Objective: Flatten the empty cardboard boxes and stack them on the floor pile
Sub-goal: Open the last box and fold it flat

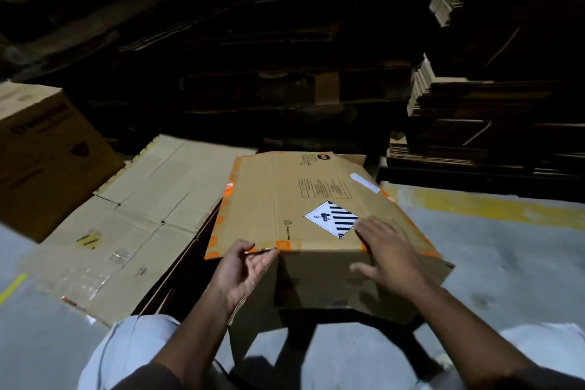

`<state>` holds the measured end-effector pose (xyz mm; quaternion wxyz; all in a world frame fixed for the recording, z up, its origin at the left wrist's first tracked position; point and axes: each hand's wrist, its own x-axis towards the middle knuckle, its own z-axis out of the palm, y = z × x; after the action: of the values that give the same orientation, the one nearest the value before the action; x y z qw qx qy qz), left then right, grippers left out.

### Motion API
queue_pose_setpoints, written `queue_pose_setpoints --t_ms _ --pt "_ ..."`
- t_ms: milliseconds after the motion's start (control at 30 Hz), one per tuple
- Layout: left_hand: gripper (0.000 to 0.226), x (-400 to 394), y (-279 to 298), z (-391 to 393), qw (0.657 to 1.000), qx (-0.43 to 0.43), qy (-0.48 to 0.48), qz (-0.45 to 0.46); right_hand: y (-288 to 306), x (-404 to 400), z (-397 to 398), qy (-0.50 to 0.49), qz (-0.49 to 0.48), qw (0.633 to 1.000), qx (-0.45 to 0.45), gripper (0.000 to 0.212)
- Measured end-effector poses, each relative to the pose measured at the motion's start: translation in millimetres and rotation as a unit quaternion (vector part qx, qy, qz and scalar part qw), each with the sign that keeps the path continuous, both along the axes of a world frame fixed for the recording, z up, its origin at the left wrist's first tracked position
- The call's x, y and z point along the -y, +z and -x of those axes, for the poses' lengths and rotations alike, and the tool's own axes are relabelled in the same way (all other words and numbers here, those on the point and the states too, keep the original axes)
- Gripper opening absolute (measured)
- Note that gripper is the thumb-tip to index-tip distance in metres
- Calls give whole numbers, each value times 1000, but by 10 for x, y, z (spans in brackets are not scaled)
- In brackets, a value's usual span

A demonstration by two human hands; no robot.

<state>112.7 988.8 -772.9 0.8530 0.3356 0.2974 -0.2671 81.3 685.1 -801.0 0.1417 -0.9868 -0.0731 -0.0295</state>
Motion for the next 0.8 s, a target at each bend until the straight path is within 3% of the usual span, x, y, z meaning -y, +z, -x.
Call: queue_pose_setpoints --t_ms 67,133,367,533,700,800 --pt "68 14 75 -22 999 16 -22 30 -89 -52 -17 36 19 998 -54 115" --pt "81 -20 131 -10 997 34 -45 57 -104 -70 -38 32 49 997 -50 126" --pt "46 -91 -7 127 1000 -13 -3 7 -139 -54 -46 56 60 996 -44 101" --pt "29 -153 58 120 999 -19 -38 -35 -202 -142 -3 66 71 995 -20 95" --pt "25 -165 140 103 984 23 -89 -153 -168 -169 37 65 62 995 32 88" --pt "34 -204 108 33 955 76 -3 -285 -32 -102 81 29 44 997 53 72"
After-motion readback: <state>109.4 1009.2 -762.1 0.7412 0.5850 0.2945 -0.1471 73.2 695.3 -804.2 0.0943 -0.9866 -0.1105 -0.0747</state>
